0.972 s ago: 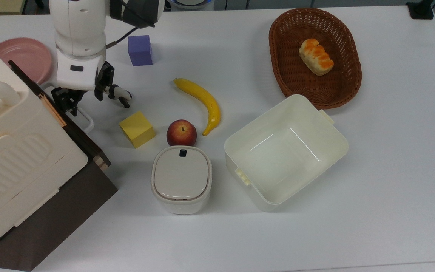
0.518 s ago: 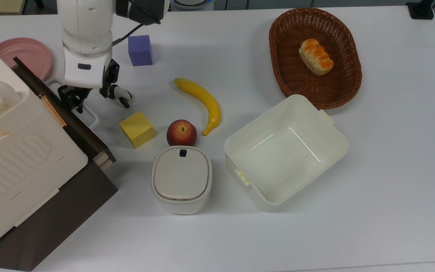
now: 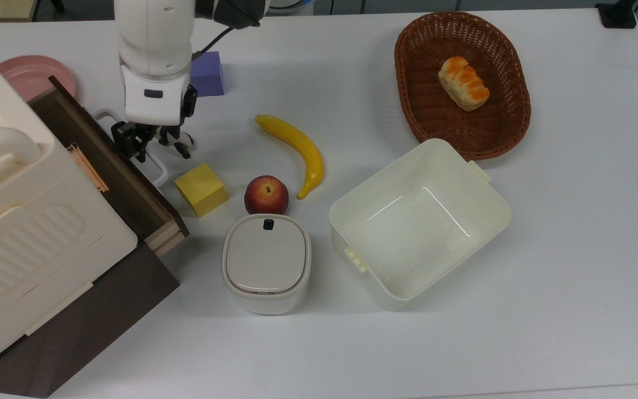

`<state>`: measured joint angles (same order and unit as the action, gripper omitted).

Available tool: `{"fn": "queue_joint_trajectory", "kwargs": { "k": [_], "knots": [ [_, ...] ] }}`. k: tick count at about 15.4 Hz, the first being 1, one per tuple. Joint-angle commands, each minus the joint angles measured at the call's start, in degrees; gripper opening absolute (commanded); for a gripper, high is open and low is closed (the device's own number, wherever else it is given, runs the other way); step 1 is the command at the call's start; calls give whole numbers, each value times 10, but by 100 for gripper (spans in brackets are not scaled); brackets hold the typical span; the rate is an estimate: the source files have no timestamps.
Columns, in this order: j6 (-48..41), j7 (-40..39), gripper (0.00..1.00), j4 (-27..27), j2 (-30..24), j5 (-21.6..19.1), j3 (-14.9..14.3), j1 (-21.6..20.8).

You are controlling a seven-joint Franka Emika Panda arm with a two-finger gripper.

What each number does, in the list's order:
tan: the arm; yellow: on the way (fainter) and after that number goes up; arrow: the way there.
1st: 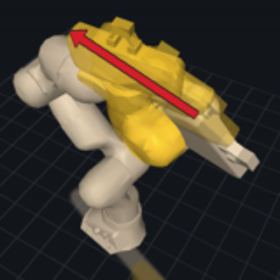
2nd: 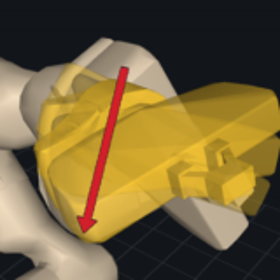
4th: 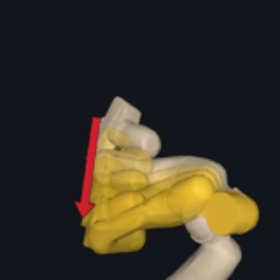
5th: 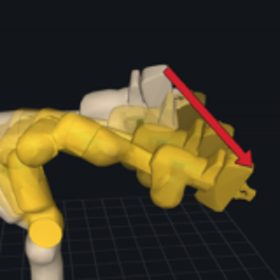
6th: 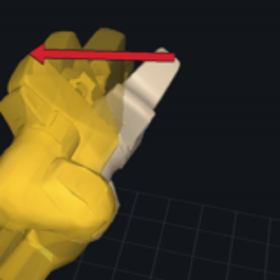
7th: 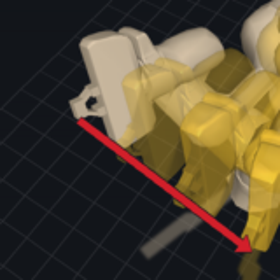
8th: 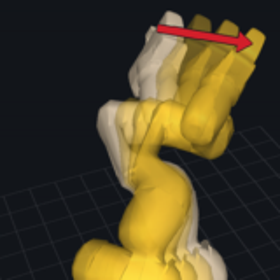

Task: Slide the drawer open
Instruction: 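Pull the drawer handle outward from the wooden unit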

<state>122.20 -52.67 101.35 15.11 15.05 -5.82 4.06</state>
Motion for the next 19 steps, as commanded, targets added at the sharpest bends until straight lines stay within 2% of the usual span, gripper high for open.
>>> {"fn": "queue_joint_trajectory", "kwargs": {
  "k": [1,5,14,19],
  "knots": [
    [-25,3,73,32,-21,-10,20,-25],
    [-28,3,73,35,-22,-10,20,-26],
    [-29,-6,73,88,-67,-5,19,-24],
    [-29,-6,73,98,-71,-3,20,-26]
  ]
}}
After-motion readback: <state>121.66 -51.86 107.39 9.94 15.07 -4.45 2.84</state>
